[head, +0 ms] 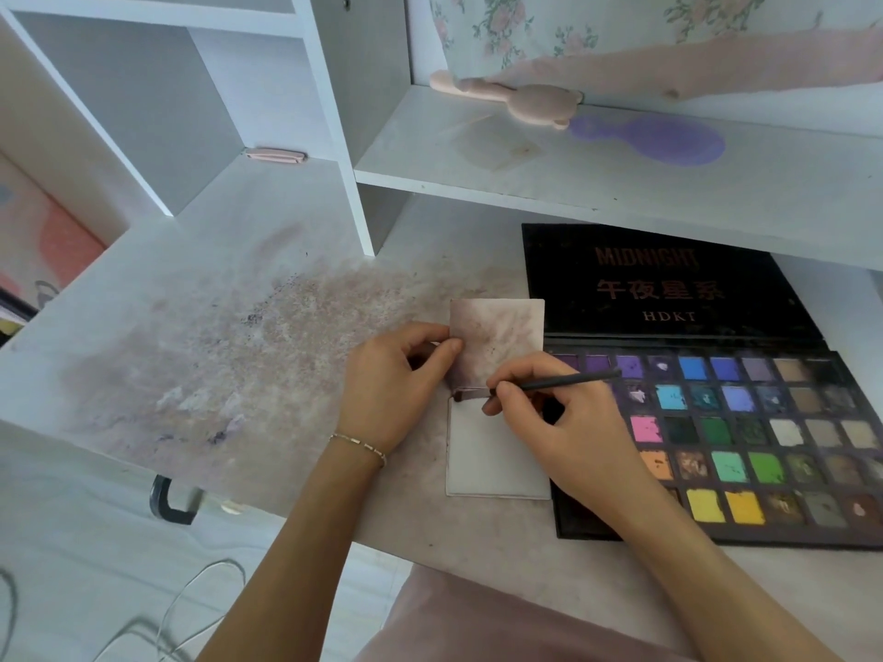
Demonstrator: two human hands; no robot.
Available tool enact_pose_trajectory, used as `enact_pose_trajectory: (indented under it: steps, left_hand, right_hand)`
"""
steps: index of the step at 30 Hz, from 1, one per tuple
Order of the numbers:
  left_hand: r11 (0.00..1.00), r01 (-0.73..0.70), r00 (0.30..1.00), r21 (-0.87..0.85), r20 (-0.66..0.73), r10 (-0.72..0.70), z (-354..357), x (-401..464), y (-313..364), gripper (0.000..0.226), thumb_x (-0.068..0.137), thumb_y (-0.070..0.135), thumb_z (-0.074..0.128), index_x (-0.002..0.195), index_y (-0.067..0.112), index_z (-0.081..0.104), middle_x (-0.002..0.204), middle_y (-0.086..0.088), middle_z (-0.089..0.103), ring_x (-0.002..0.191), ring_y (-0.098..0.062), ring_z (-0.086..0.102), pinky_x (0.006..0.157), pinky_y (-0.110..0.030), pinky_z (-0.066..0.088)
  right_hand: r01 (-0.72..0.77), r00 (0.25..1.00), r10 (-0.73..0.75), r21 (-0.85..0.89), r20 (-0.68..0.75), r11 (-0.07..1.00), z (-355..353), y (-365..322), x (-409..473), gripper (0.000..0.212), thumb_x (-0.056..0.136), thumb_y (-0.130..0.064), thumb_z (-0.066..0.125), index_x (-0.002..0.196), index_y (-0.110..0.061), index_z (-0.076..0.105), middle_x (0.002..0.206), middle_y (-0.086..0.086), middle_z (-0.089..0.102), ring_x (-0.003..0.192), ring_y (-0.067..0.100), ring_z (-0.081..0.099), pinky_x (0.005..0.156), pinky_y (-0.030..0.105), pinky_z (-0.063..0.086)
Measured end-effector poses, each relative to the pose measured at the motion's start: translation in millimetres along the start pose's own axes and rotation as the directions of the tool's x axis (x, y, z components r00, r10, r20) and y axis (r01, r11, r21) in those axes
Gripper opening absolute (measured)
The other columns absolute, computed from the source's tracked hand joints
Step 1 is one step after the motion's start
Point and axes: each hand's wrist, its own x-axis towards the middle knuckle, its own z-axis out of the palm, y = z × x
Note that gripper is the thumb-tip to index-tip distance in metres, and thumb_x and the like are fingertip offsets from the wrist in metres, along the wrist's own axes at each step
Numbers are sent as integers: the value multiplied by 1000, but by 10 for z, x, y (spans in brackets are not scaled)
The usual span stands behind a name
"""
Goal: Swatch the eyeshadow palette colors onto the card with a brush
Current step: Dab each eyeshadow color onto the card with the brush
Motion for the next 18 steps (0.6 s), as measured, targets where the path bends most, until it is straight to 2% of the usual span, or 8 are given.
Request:
enact_pose_trajectory:
  steps: [6, 11, 18]
  left_hand:
    - [1000, -3, 1000, 5, -4, 3, -2, -1, -5, 8, 80, 24, 66, 82, 31, 70, 69, 22, 62, 71, 2, 61, 67, -17, 48]
    - [1000, 7, 1000, 14, -21, -6, 6, 2, -14, 6, 79, 25, 67, 82, 28, 71, 68, 24, 62, 71, 1, 62, 67, -17, 48]
    - [1000, -7, 1000, 13, -14, 7, 1, -3, -5, 6, 80, 24, 66, 83, 27, 71, 69, 24, 62, 73, 1, 61, 66, -15, 47]
  right_hand:
    - [-4, 1000, 4, -28, 18, 1000, -3, -8, -1, 13, 85, -4, 57, 81, -15, 63, 74, -6, 67, 68, -6, 58, 60, 6, 39]
    - [-20, 999, 21, -40, 31, 999, -4, -21, -4, 21, 84, -5, 57, 77, -24, 61, 71, -7, 67, 65, -6, 58, 60, 6, 40]
    - [-40, 999, 41, -51, 16, 998, -4, -25, 10, 21, 85, -8, 57, 78, -27, 60, 73, -8, 68, 67, -8, 57, 60, 5, 39]
